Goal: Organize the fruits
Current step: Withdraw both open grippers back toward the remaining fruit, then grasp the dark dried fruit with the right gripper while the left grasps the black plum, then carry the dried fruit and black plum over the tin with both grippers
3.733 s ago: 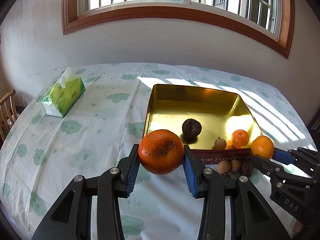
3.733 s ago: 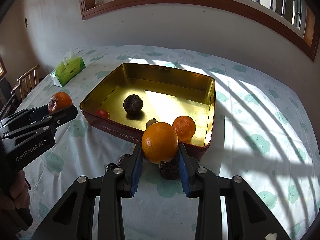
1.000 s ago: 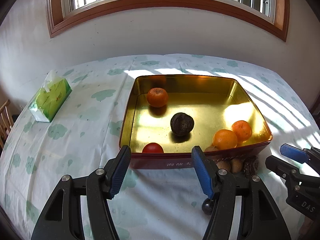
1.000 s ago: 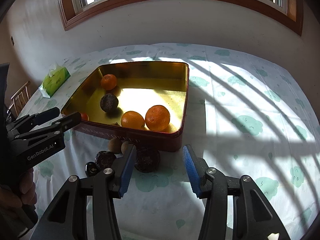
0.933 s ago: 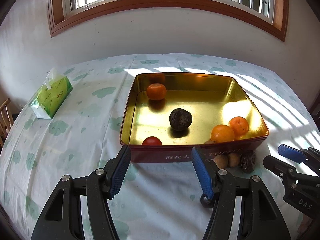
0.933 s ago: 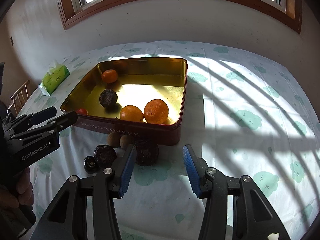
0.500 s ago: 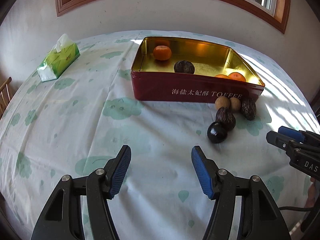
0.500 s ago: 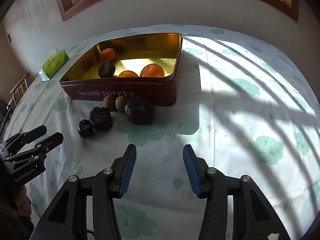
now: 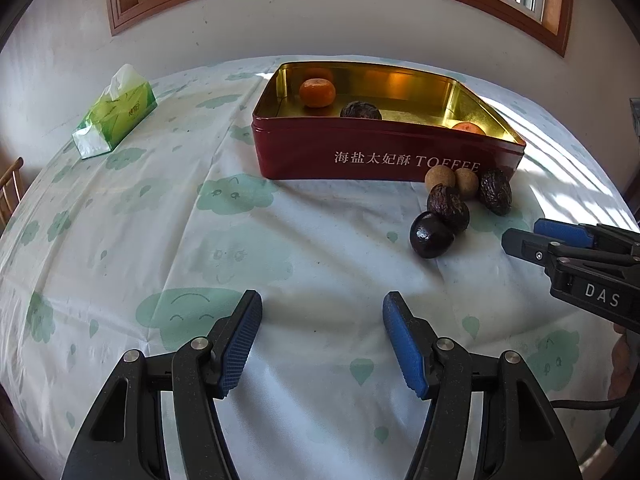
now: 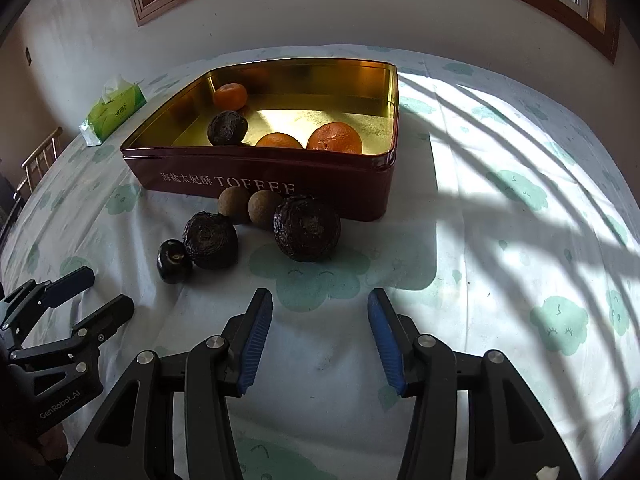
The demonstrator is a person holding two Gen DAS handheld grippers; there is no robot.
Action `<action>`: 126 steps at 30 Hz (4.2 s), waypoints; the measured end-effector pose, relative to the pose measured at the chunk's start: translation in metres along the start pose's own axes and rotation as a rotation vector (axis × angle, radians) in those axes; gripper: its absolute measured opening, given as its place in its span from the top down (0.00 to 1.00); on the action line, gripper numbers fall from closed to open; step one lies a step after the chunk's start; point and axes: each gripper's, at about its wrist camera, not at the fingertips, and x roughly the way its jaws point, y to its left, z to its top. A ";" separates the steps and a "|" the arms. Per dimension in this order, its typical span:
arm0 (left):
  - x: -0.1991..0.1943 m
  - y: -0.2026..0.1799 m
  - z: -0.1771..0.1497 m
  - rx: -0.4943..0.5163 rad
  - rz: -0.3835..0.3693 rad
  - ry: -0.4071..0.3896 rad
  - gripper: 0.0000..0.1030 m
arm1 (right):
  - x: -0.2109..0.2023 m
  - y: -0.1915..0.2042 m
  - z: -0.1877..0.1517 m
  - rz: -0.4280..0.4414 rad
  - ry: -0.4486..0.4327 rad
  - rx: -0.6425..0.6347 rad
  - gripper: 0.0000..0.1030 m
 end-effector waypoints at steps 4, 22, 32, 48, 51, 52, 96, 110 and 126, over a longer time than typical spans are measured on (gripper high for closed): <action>0.001 -0.002 0.000 0.004 0.002 -0.009 0.37 | 0.010 0.005 0.012 -0.012 -0.013 -0.021 0.53; 0.005 -0.024 0.005 0.036 -0.032 -0.012 0.37 | 0.004 -0.016 0.004 -0.031 -0.057 0.029 0.69; 0.015 -0.046 0.017 0.066 -0.056 -0.010 0.36 | -0.008 -0.048 -0.011 -0.068 -0.079 0.100 0.69; 0.025 -0.048 0.030 0.069 -0.071 -0.030 0.56 | -0.009 -0.045 -0.015 -0.091 -0.094 0.074 0.67; 0.025 -0.048 0.030 0.072 -0.077 -0.033 0.65 | -0.009 -0.045 -0.015 -0.090 -0.094 0.074 0.67; 0.025 -0.048 0.030 0.070 -0.078 -0.034 0.69 | -0.009 -0.045 -0.015 -0.091 -0.094 0.073 0.67; 0.008 -0.054 0.016 0.111 -0.068 -0.105 0.75 | -0.009 -0.044 -0.013 -0.096 -0.096 0.081 0.68; 0.000 -0.036 0.021 0.026 -0.138 -0.119 0.75 | -0.012 -0.045 -0.014 -0.092 -0.093 0.094 0.69; -0.011 -0.008 0.038 -0.039 -0.068 -0.137 0.75 | -0.027 -0.043 -0.011 -0.095 -0.113 0.089 0.69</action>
